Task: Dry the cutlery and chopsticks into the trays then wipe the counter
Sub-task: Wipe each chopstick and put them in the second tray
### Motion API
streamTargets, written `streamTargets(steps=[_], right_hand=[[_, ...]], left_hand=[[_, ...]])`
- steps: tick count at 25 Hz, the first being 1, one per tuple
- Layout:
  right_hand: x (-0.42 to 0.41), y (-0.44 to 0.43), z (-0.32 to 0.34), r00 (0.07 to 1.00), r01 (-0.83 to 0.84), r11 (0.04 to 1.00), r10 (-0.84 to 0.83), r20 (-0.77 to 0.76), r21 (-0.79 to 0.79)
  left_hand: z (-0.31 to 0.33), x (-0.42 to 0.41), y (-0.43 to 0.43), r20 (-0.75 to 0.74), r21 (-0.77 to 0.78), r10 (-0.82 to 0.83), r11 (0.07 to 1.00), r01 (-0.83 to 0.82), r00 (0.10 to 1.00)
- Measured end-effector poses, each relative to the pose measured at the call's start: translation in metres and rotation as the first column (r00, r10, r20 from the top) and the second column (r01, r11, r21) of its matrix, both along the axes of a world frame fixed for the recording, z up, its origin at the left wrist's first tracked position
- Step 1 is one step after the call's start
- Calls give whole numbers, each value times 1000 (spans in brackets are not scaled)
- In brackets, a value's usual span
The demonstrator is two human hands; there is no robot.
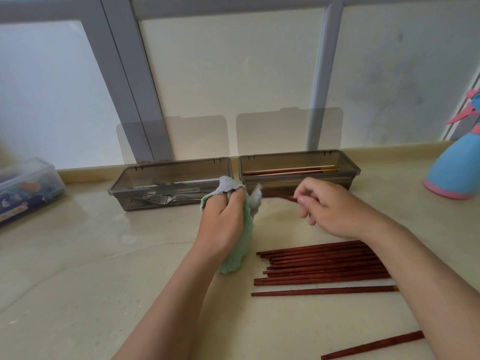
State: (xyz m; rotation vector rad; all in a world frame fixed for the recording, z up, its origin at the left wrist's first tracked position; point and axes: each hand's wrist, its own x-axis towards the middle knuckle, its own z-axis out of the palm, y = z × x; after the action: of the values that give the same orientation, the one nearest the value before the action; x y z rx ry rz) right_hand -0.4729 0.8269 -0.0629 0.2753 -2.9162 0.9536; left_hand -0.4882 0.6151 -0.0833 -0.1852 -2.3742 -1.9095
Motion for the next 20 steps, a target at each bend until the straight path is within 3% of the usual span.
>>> streamTargets(steps=[4, 11, 15, 20], right_hand=[[0, -8, 0, 981, -26, 982, -12, -194, -189], [16, -38, -4, 972, -179, 967, 146, -185, -181], [14, -36, 0, 982, -163, 978, 148, -119, -132], [8, -8, 3, 991, -128, 992, 128, 37, -6]], left_hand=[[-1, 4, 1, -6, -30, -66, 997, 66, 998], [3, 10, 4, -67, 44, -82, 995, 85, 994], [6, 5, 0, -110, 170, 73, 984, -53, 991], [18, 2, -7, 36, 357, 362, 866, -350, 931]])
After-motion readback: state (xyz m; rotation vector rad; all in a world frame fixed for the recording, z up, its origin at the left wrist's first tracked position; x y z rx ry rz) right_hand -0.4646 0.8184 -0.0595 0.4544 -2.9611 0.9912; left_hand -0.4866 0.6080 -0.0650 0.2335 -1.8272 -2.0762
